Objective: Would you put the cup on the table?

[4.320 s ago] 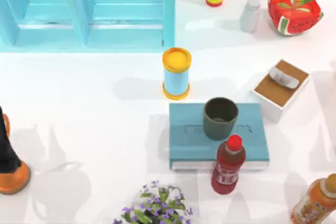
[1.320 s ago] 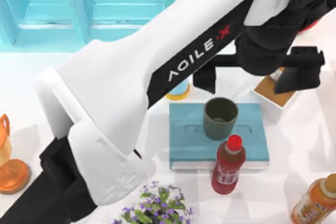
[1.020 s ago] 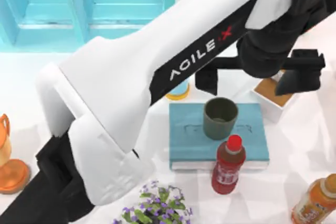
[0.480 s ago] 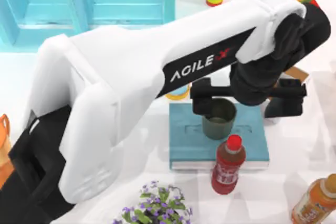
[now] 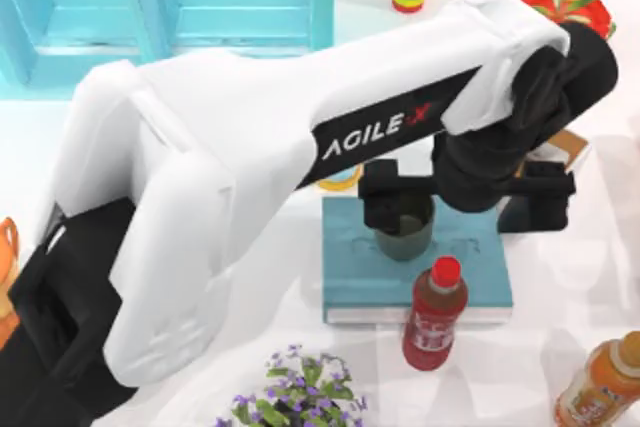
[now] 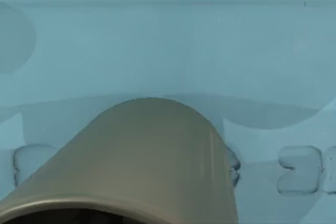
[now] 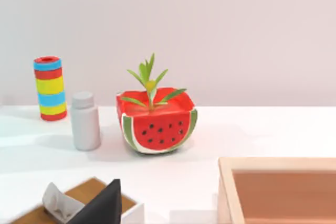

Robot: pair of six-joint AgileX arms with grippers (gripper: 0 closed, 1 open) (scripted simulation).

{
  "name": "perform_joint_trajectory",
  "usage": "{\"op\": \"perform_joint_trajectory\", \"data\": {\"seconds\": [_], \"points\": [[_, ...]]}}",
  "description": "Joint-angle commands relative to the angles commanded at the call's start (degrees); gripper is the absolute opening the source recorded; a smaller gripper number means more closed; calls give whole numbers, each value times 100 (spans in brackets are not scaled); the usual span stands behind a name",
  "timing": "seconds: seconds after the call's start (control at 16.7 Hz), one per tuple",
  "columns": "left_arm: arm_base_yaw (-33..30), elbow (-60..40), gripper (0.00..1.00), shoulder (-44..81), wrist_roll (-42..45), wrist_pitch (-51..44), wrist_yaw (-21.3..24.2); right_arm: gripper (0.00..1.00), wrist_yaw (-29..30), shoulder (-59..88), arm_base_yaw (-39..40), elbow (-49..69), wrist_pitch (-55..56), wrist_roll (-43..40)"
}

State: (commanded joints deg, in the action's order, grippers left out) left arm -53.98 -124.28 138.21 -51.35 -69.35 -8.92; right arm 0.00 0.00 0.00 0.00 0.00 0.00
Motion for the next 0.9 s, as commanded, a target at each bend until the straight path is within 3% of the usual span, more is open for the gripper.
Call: {"op": "perform_joint_trajectory", "data": {"seconds": [0.72, 0.9], "points": [[0, 0, 2, 0, 0, 0, 0, 100, 0, 0, 0, 0, 0, 0], [0, 0, 0, 0, 0, 0, 0, 100, 0, 0, 0, 0, 0, 0]]}}
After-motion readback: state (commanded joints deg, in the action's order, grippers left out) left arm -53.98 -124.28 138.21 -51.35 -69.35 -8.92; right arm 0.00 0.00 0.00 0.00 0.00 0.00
